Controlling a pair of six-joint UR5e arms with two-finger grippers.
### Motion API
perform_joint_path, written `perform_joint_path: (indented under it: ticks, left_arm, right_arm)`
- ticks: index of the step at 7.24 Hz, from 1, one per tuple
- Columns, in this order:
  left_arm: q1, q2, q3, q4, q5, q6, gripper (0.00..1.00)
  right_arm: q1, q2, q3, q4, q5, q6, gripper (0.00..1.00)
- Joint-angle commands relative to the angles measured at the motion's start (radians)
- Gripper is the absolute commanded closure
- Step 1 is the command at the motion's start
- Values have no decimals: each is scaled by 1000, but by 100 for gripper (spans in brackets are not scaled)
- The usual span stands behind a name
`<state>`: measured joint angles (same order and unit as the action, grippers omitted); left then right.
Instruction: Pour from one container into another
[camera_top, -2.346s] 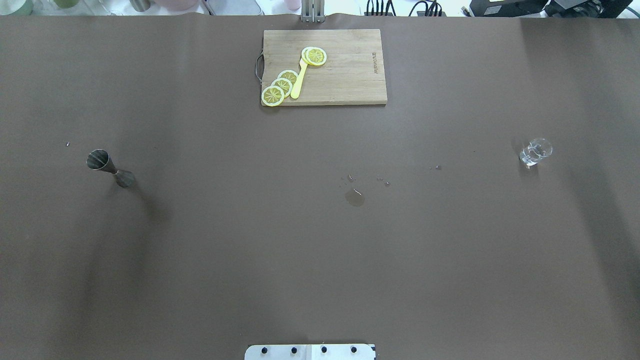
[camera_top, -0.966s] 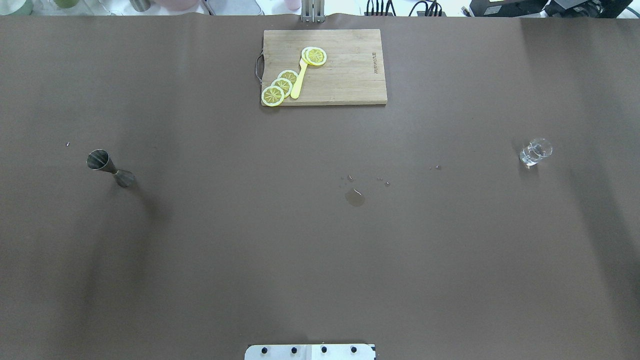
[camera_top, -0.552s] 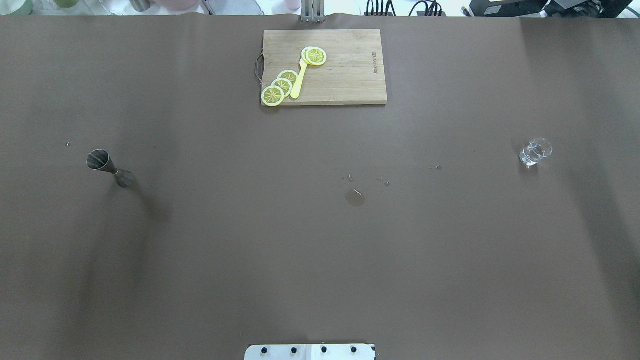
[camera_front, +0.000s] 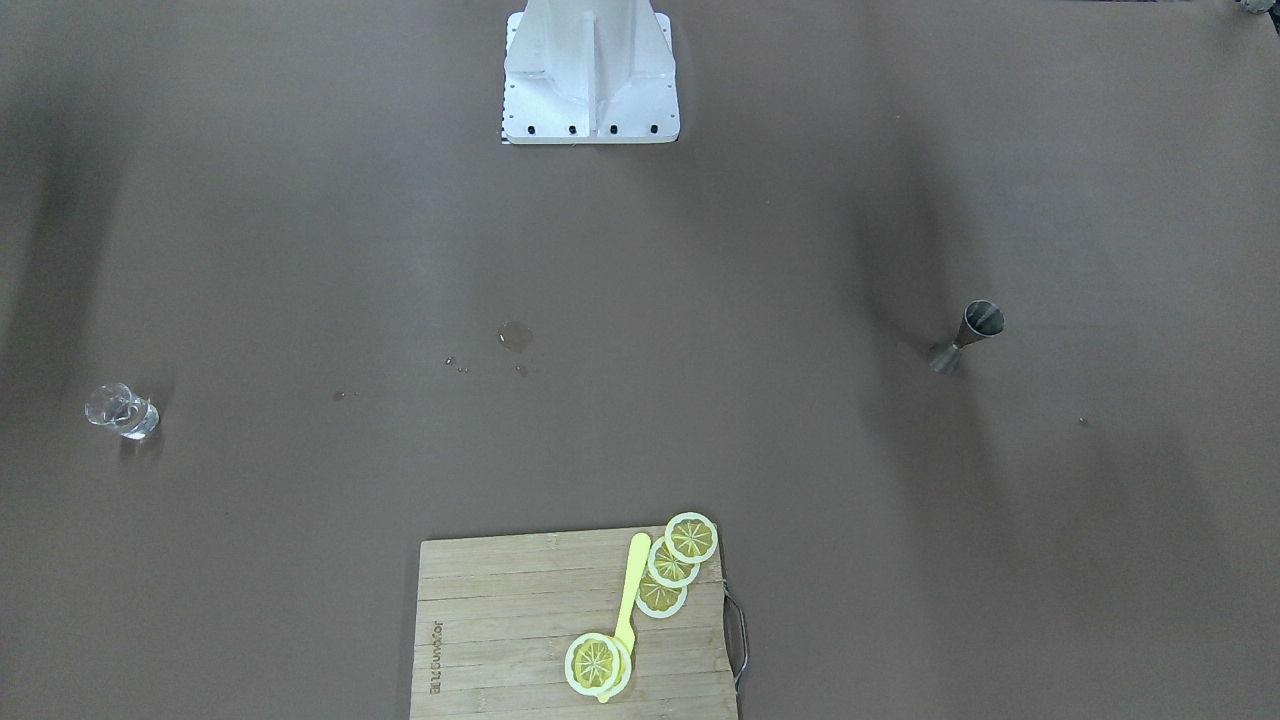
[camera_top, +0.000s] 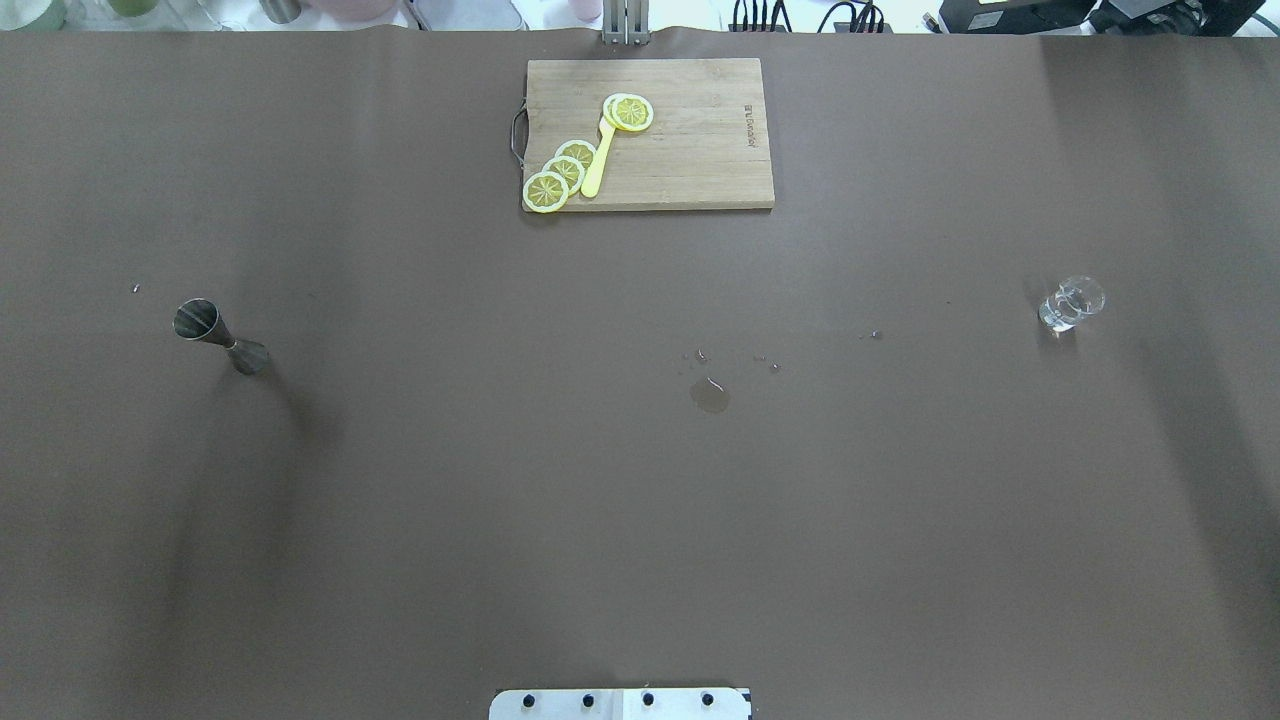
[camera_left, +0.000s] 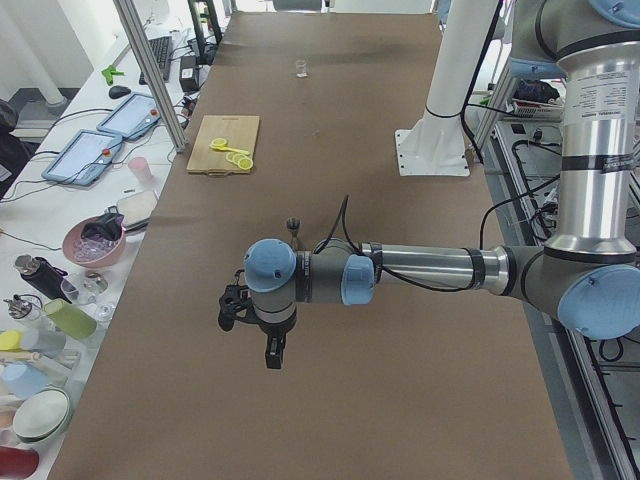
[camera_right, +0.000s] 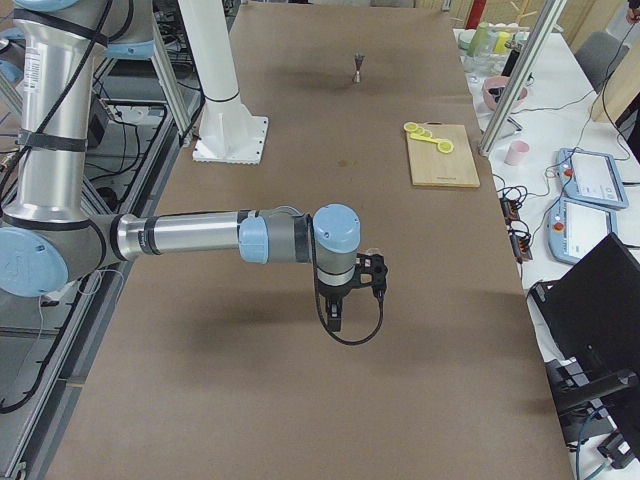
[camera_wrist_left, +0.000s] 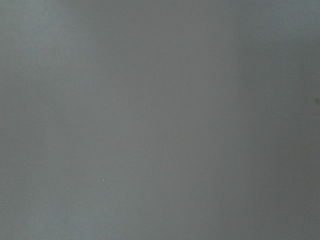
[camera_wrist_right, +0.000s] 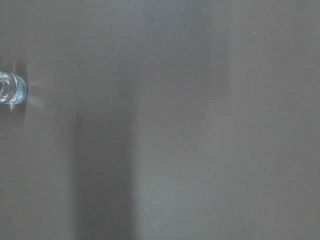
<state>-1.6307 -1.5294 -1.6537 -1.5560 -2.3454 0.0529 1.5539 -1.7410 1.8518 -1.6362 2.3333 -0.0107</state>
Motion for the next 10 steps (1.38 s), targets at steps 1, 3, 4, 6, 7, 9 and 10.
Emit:
perform_joint_path:
  ticks: [1,3,4,6,7,9,10]
  left_arm:
    - [0,-8,5,-1,2,-7,1]
    - [0,-44,-6,-4,0,-2,1]
    - [0,-60,-3,-21,0,-2,1]
    - [2,-63,-9,-73,-2,-2,2]
    - [2,-63,0,-135,0,-5,1]
    - [12,-67,-17,-157,0,-106,2]
    - [38,-60,-23,-191,0,-110,2]
  right_arm:
    - [0,0,-2,1,-3,2,0]
    - [0,0,-3,1,-5,3,0]
    - [0,-2,-2,1,-5,2,0]
    - [-2,0,-3,1,-11,0,0]
    - [-2,0,-3,1,-20,-8,0]
    - [-2,12,-3,60,-22,-23,0]
    - [-12,12,-8,131,-20,-18,0]
